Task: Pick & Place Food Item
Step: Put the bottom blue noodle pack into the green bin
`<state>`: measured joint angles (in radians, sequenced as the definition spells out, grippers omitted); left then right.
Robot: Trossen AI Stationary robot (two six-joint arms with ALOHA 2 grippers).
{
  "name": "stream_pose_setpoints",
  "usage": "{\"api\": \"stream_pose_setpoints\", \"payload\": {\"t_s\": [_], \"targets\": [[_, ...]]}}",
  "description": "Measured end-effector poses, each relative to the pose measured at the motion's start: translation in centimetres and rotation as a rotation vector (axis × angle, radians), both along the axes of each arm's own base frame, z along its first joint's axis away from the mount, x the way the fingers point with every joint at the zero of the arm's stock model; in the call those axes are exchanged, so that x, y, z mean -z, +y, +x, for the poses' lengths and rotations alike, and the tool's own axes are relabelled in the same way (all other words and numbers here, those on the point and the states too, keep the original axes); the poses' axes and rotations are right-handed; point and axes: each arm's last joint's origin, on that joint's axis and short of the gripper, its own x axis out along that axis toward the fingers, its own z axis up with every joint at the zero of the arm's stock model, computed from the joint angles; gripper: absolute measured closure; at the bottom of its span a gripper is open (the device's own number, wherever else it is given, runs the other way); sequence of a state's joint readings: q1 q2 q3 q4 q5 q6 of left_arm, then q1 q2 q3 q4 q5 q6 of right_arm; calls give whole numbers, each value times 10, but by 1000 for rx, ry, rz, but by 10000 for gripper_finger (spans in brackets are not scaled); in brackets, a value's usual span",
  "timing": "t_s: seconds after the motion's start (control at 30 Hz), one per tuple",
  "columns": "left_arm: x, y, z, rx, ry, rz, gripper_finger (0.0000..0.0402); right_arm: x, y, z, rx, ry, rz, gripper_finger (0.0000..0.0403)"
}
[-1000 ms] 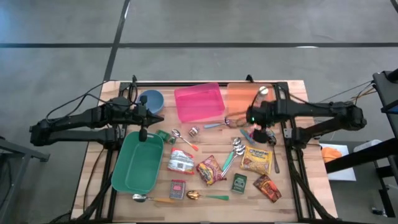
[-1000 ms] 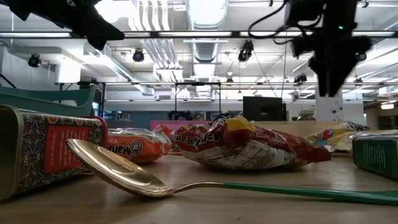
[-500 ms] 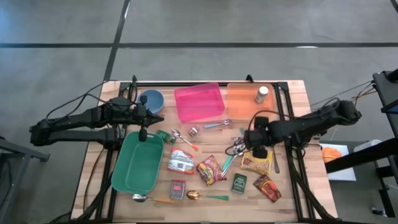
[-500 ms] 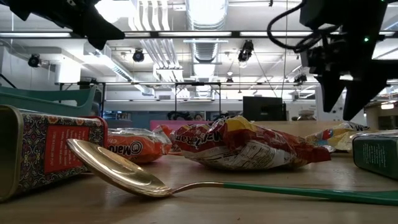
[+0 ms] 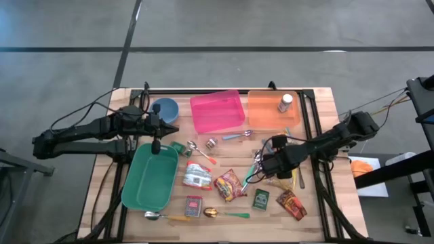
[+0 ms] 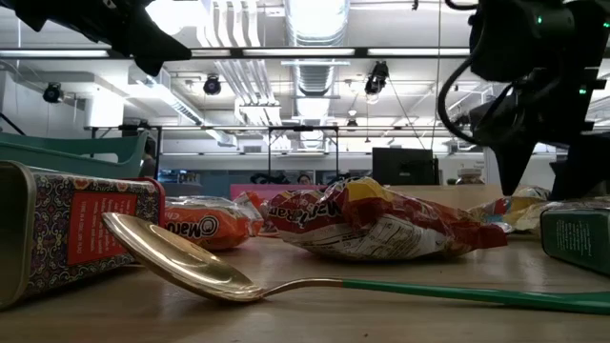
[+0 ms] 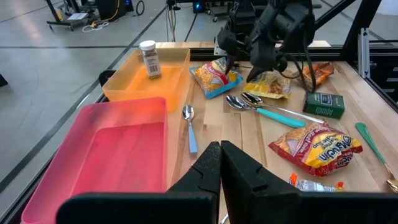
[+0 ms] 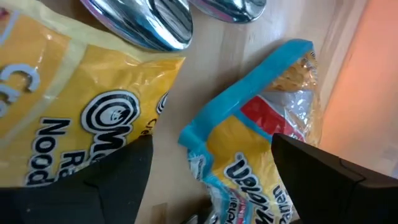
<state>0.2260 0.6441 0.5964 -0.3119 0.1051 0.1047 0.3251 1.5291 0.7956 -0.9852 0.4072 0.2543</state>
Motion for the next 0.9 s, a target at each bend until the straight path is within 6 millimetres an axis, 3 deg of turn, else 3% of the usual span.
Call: {"api": "stream_pose_setpoints", "payload": {"t_s": [0.23,0.57,0.9], "targets": [[0,0,0,0,0,-1,388,9,0,3,5,28,-59,197],[-4,0,1,0,-38,8,388,4,-1,2,48,-23,-73,375],[-5,0,2,-32,-64,-86,388,-19,0,7,229,-232,-48,394]]}}
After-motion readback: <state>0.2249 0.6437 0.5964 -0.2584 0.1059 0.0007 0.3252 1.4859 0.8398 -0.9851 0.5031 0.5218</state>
